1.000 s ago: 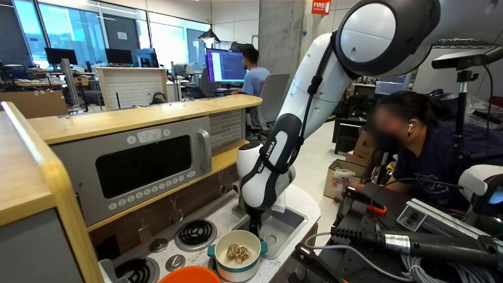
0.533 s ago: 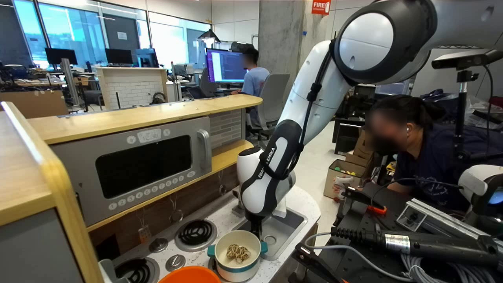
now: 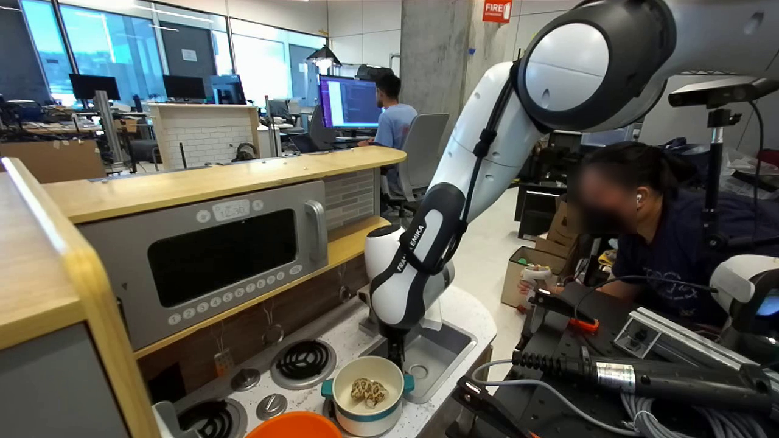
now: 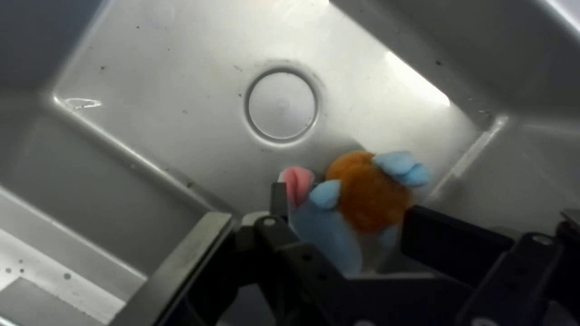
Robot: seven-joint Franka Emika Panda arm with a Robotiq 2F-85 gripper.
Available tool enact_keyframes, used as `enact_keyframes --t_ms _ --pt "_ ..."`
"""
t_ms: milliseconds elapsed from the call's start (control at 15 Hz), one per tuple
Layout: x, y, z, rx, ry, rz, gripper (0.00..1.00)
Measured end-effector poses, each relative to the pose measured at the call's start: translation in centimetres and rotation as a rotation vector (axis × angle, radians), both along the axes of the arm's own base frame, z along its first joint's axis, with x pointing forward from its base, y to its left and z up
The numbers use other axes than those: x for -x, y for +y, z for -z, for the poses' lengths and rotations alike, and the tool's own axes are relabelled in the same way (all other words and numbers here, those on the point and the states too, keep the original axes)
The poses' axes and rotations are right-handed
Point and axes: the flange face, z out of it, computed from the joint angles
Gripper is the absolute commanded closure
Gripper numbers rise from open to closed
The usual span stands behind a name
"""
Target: Pick up the plush toy in the sink and put it in the orange bowl
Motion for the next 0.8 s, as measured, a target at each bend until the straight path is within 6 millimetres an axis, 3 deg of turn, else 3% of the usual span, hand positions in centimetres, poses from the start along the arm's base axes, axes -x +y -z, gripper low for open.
enact_keyframes --t_ms 267,533,800 --pt "-0.3 0.5 -0.9 -0.010 -0.003 -0.017 0.99" --pt "-0.1 0.3 -1.4 -0.014 -0.006 -0.014 1.00" --pt "1.1 -2.1 -0.8 -0.021 -0.012 0.026 1.00"
